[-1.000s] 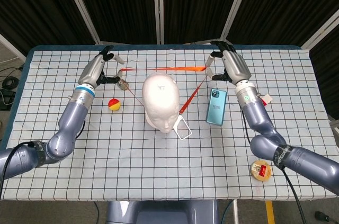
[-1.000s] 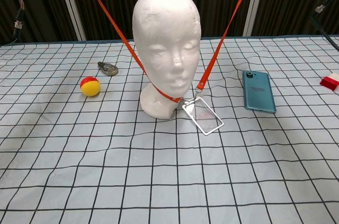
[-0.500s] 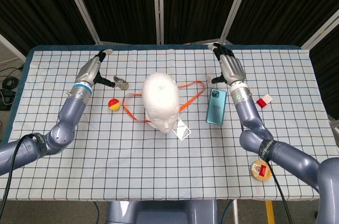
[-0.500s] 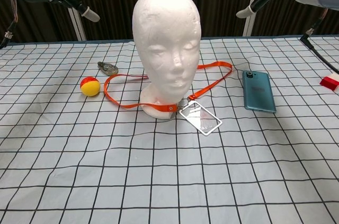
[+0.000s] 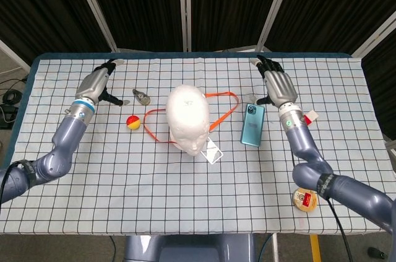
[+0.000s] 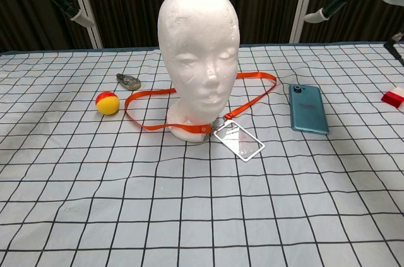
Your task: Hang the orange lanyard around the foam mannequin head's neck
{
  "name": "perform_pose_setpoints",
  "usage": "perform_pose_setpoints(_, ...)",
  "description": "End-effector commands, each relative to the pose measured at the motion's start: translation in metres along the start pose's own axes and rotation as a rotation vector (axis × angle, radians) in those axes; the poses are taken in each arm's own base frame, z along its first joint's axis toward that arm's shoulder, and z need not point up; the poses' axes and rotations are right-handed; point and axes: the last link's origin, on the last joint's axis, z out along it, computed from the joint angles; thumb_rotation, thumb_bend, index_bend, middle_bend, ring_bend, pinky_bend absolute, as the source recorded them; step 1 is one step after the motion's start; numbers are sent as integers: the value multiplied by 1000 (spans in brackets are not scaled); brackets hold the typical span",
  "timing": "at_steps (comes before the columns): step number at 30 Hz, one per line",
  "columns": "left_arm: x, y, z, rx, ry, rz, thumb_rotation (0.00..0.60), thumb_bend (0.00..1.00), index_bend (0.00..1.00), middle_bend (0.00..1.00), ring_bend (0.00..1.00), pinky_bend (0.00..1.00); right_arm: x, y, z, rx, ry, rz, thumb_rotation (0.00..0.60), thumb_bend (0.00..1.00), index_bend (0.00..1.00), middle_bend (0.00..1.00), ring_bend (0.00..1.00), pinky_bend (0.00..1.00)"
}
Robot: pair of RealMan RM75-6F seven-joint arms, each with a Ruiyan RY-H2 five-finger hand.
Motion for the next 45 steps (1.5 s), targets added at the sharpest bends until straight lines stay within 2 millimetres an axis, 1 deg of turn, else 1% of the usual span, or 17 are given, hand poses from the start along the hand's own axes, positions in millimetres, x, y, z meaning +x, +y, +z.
perform_pose_setpoints(1,12,-33,-35,-4,115,133,600,0,0,0,0,0,11,30,-38,8,-5,-66,600,571,162,16,0,0)
perform_pose_setpoints(2,14,-41,-47,-1,138,157,600,0,0,0,0,0,14,39,-48,3,-9,-67,600,634,168,17,0,0)
perform_pose_setpoints(5,17,-56,-70,9,177,190,600,0,0,0,0,0,18,58,-68,-15,-20,-79,600,745,184,20,0,0)
perform_pose_setpoints(6,18,-63,-81,12,194,206,600,0,0,0,0,0,18,63,-77,-15,-26,-84,600,767,187,20,0,0)
perform_pose_setpoints(8,18,-71,-95,16,218,237,600,0,0,0,0,0,18,70,-88,-12,-38,-97,600,812,195,20,0,0)
perform_pose_setpoints(12,11,-91,-131,54,258,295,600,0,0,0,0,0,14,79,-113,21,-67,-137,600,840,204,20,0,0)
perform_pose_setpoints(14,2,-100,-154,89,282,335,600,0,0,0,0,0,7,81,-130,52,-100,-154,600,840,206,20,0,0)
perform_pose_setpoints(18,-13,-113,-181,134,305,369,600,0,0,0,0,0,-7,79,-144,95,-142,-167,600,843,208,20,0,0)
perform_pose_setpoints(21,-26,-126,-203,184,299,381,600,0,0,0,0,0,-25,74,-152,137,-182,-186,600,852,210,35,0,0)
perform_pose_setpoints(24,-30,-130,-213,206,297,383,600,0,0,0,0,0,-36,67,-153,165,-217,-194,600,865,215,65,0,21)
perform_pose_setpoints(25,-32,-131,-218,212,304,378,600,0,0,0,0,0,-46,59,-154,189,-241,-193,600,874,216,72,0,44)
perform_pose_setpoints(26,-33,-131,-220,211,308,377,600,0,0,0,0,0,-50,55,-153,198,-247,-191,600,880,217,76,0,60)
perform_pose_setpoints(28,-34,-130,-224,204,323,386,600,0,0,0,0,0,-66,41,-153,228,-272,-185,600,892,217,83,0,80)
perform_pose_setpoints(32,-34,-132,-225,199,330,390,600,0,0,0,0,0,-92,17,-150,274,-320,-176,600,898,219,95,7,99)
perform_pose_setpoints(35,-35,-134,-223,202,318,395,600,0,0,0,0,0,-102,6,-144,289,-324,-172,600,908,231,128,50,146)
perform_pose_setpoints(39,-31,-139,-219,220,324,367,600,0,0,0,0,0,-124,-16,-131,291,-339,-122,600,918,232,134,57,161)
perform_pose_setpoints(45,-28,-144,-216,229,320,361,600,0,0,0,0,0,-149,-29,-128,297,-388,-120,600,918,238,140,57,165)
